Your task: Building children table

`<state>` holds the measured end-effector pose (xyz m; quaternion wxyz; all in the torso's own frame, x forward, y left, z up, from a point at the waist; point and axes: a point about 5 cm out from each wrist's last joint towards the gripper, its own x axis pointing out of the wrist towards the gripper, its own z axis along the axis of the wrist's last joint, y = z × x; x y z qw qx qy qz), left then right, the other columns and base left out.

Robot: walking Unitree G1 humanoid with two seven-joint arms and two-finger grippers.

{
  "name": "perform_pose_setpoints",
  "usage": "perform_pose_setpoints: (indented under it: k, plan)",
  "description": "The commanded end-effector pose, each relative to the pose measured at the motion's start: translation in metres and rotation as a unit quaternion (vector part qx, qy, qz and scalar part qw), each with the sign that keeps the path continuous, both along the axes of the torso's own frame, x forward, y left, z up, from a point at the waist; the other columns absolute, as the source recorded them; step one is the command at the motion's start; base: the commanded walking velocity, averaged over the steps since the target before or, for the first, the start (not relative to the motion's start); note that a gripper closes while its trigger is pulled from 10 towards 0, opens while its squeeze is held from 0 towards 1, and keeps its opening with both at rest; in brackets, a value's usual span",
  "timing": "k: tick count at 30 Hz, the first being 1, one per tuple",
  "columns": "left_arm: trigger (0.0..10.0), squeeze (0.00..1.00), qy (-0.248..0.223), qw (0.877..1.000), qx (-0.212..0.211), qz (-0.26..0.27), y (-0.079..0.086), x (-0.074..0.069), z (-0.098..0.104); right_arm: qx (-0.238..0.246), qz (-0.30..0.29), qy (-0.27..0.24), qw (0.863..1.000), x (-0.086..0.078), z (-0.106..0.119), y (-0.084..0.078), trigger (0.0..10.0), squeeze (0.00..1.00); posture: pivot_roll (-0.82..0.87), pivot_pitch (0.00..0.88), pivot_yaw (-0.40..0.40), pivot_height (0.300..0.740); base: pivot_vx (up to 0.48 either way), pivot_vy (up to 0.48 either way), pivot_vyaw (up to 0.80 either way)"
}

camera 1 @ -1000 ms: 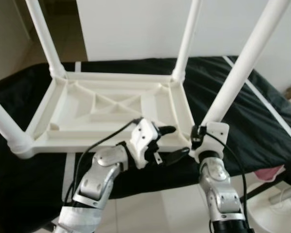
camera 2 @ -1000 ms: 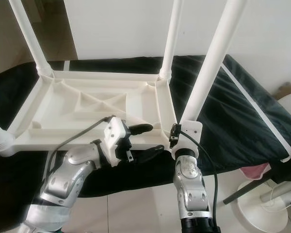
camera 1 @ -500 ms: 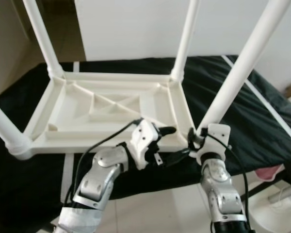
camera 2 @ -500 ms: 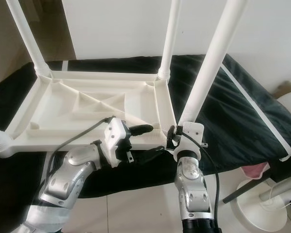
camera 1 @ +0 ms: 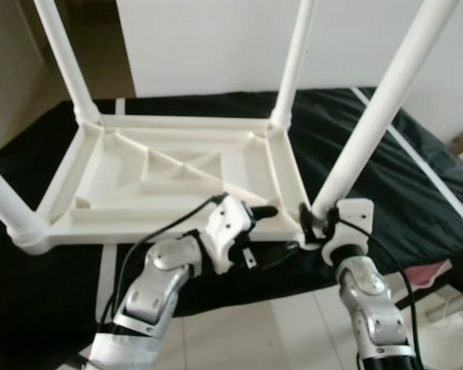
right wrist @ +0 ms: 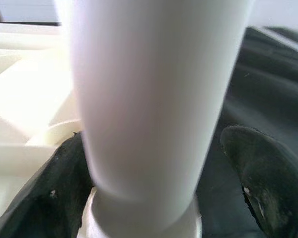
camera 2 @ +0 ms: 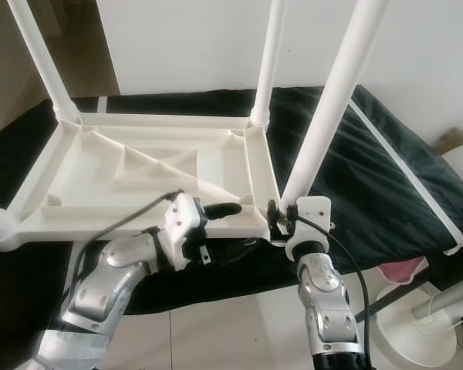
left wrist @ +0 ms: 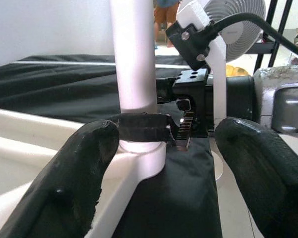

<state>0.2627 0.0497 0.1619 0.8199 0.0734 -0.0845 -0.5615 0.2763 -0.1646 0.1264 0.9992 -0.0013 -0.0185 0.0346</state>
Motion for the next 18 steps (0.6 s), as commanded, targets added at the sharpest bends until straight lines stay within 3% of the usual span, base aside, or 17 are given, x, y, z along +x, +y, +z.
perform_pose_setpoints:
  k: [1,5,9,12,18]
  plan:
    - [10.0,0.0,-0.004,0.999,0.001,0.05,0.001,0.004,-0.005,0.007,0.016,0.0,1.0,0.0,-0.004,-0.006,10.0,0.0,-0.01,0.019,-0.063,0.74,0.0,0.0,0.0]
    - [10.0,0.0,-0.006,0.998,0.009,0.058,0.002,0.005,-0.009,0.003,0.042,-0.007,0.999,0.003,-0.004,-0.01,10.0,0.0,-0.01,0.023,-0.059,0.74,0.0,0.0,0.0]
    - [10.0,0.0,-0.009,0.998,0.019,0.066,0.001,0.007,-0.012,-0.053,0.113,-0.005,0.992,0.013,-0.003,-0.02,10.0,0.0,-0.02,0.03,-0.053,0.74,0.0,0.0,0.0]
    - [10.0,0.0,-0.011,0.998,0.018,0.066,0.001,0.007,-0.011,-0.059,0.131,-0.006,0.99,0.016,-0.001,-0.021,10.0,0.0,-0.02,0.031,-0.052,0.74,0.0,0.0,0.0]
    - [10.0,0.0,-0.025,0.997,0.018,0.071,0.001,0.011,-0.009,-0.069,0.221,-0.002,0.973,0.023,0.002,-0.021,10.0,0.0,-0.01,0.03,-0.049,0.74,0.0,0.0,0.0]
